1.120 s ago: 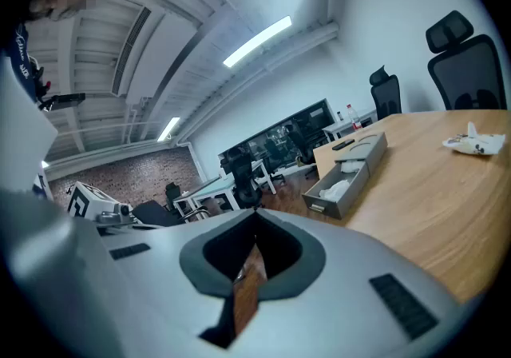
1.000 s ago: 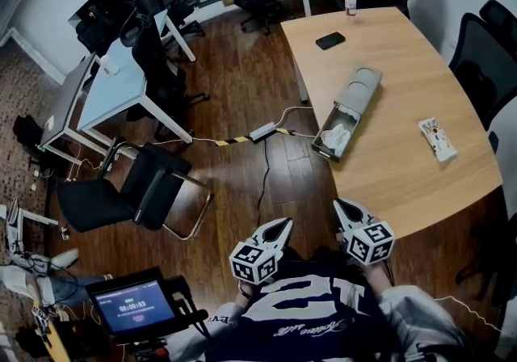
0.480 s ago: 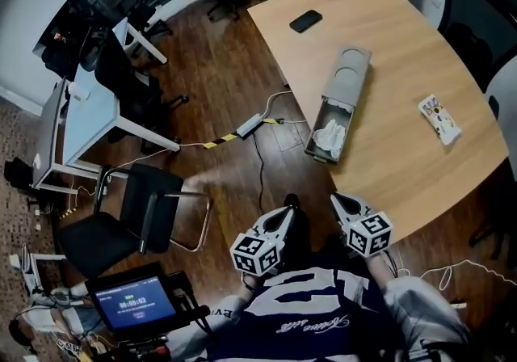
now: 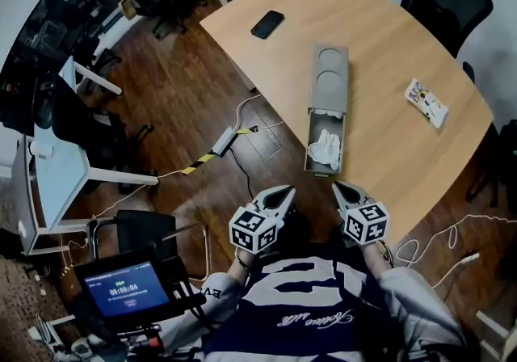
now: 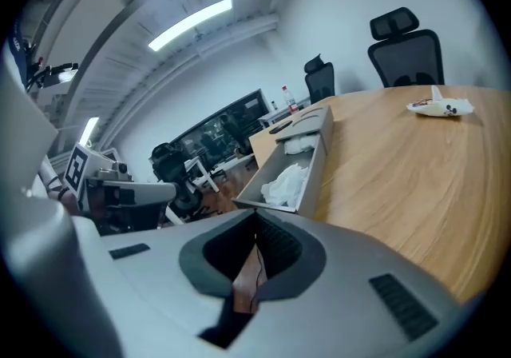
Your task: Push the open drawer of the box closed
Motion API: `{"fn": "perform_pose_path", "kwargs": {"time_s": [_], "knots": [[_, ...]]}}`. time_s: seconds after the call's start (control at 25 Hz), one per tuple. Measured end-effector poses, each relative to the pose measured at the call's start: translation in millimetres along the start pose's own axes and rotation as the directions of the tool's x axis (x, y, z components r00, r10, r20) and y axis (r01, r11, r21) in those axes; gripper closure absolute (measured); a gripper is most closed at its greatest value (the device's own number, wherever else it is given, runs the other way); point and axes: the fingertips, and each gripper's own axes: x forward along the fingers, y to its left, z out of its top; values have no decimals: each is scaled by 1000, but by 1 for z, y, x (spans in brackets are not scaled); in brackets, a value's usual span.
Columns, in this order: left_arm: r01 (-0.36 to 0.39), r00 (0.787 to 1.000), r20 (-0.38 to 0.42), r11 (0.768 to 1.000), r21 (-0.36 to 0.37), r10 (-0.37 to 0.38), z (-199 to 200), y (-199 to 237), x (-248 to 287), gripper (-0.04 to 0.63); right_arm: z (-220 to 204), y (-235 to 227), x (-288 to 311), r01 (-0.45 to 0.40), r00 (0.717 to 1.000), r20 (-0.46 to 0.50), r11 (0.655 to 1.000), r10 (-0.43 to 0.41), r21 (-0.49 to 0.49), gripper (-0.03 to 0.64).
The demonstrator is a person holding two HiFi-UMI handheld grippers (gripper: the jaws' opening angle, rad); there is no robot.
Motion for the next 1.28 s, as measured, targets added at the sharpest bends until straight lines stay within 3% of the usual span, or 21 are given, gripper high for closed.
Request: {"fn": "perform_pose_path", "kwargs": {"time_s": [0.12,0.24,0.4,0.52,0.6,0.72,0.8,0.96,1.12,1.28], "knots": [[126,988,-94,991,51,-121,-11,6,21,595,9,-6,-1,84,995,40,995,-86,58,620],[236,958,-184,969,77,-219,-28,2,44,595,13,-9,-8,157,984,69,982,-164,101,620],[306,927,-244,951,52,-285,-39,3,75,594,15,-13,-18,244,963,80,960,-256,139,620],[302,920,-262,953,3,-291,-36,17,92,595,21,-14,-17,294,947,82,940,-311,172,620],[288,919,-258,955,-71,-296,-40,17,97,595,17,-14,-22,316,938,84,930,-336,187,620],[294,916,-227,938,-184,-332,-45,12,99,595,11,-15,-25,331,931,90,922,-354,199,620],[299,914,-213,929,-220,-344,-45,12,100,595,14,-13,-24,333,929,99,923,-357,194,620],[256,938,-170,934,-251,-303,-37,22,99,595,17,-8,-26,334,927,113,923,-358,191,620],[274,931,-195,945,-180,-307,-35,22,98,595,7,-5,-32,347,923,100,916,-372,203,620],[274,933,-186,944,-182,-307,-33,17,94,595,5,-3,-38,353,921,93,912,-378,207,620]]}}
